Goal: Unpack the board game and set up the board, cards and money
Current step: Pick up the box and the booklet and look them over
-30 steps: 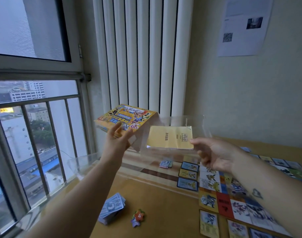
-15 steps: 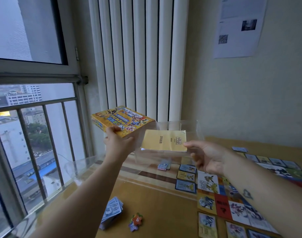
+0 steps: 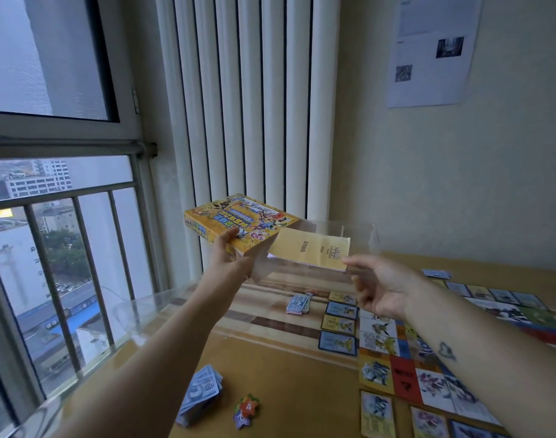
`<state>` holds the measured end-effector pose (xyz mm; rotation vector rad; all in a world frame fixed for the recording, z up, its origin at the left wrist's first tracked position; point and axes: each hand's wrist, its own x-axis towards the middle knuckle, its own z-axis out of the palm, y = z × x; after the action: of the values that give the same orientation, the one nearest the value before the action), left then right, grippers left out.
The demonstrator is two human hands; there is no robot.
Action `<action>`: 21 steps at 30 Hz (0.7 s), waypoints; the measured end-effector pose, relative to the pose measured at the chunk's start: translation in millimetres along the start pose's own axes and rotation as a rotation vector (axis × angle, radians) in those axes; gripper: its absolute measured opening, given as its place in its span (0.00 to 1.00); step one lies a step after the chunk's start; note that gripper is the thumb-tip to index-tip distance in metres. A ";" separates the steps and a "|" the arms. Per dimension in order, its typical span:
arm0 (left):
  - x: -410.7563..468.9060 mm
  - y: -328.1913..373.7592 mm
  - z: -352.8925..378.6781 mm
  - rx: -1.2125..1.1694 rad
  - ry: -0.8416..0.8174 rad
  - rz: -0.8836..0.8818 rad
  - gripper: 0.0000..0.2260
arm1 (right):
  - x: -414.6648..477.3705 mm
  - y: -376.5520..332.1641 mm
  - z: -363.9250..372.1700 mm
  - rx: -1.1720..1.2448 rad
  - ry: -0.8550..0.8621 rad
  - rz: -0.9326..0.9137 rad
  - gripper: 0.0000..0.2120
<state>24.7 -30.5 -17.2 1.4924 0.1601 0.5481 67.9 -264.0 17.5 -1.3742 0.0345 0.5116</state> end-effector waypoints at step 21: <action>-8.7 -10.1 10.6 0.011 0.100 0.149 0.32 | -13.0 6.4 10.9 0.047 0.077 -0.052 0.05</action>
<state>24.2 -43.6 -28.0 1.4958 0.1306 0.7431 51.0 -257.4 18.0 -1.3445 0.0726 0.4121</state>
